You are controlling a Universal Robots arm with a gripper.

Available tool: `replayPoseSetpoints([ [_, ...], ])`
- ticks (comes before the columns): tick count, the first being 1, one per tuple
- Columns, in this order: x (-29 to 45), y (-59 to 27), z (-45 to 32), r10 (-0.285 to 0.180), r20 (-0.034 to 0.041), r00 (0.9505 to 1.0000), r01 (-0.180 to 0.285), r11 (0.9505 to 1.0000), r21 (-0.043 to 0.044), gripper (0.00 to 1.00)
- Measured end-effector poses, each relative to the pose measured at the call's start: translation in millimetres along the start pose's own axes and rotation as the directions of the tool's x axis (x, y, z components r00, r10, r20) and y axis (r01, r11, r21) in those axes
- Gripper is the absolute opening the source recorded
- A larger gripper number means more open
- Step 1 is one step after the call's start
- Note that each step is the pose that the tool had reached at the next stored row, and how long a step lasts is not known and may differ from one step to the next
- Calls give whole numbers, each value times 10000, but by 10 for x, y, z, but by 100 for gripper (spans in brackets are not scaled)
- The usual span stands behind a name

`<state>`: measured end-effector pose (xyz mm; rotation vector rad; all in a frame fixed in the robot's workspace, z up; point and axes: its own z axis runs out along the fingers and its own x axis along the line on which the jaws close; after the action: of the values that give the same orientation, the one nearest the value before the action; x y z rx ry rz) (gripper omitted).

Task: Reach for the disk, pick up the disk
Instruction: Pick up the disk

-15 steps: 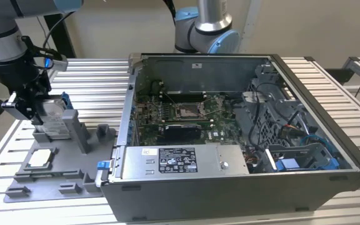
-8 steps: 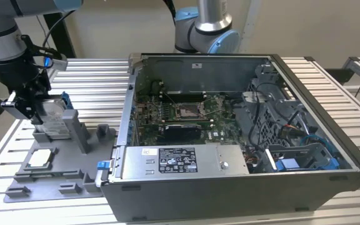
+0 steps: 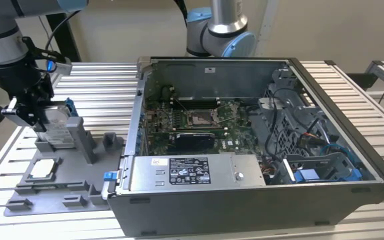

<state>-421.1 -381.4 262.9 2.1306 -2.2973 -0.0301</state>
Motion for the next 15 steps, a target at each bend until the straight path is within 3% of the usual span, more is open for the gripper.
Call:
replayPoseSetpoints([
  [15, 0, 0, -10, -1, 0, 10000, 1, 10000, 0, 0],
])
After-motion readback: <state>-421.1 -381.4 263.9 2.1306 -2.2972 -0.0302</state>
